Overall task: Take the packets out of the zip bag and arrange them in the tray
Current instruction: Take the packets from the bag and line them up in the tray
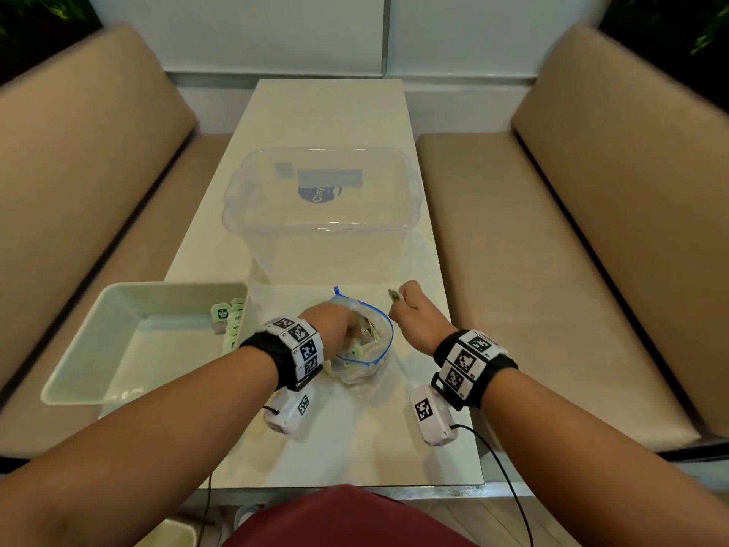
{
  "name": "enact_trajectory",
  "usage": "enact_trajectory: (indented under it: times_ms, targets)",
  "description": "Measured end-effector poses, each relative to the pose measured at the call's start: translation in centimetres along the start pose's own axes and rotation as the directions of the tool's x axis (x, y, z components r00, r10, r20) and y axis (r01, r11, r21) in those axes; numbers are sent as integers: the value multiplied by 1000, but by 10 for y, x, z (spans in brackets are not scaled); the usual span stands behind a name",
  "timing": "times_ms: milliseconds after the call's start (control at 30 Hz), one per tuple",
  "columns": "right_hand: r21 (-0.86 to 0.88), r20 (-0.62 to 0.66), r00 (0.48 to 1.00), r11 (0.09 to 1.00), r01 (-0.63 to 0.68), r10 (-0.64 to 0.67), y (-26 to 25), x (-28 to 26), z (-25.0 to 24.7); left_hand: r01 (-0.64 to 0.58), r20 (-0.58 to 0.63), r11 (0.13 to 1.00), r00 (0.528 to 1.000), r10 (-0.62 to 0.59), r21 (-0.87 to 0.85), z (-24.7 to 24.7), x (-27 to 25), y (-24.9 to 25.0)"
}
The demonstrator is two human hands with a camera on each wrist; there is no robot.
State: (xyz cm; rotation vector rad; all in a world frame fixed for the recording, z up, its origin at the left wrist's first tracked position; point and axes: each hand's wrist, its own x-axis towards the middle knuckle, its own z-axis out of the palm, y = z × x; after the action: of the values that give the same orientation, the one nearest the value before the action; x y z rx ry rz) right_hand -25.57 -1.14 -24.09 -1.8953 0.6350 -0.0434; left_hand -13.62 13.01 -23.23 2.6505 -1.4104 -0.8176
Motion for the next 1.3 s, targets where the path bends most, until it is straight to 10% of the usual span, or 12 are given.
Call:
enact_trajectory:
  times_ms: [300, 667, 1300]
  targets:
    - [45, -62, 998, 999, 18, -15, 3, 4, 14, -55, 69, 998, 996, 53, 29, -3, 1, -9]
    - [103, -144, 984, 987, 122, -106, -29, 12, 29, -176, -389, 945, 920, 57, -277, -41, -14, -35]
    - [156, -185, 980, 983, 98, -69, -93, 28, 87, -273, -547, 867, 837, 1, -417, -90, -52, -99]
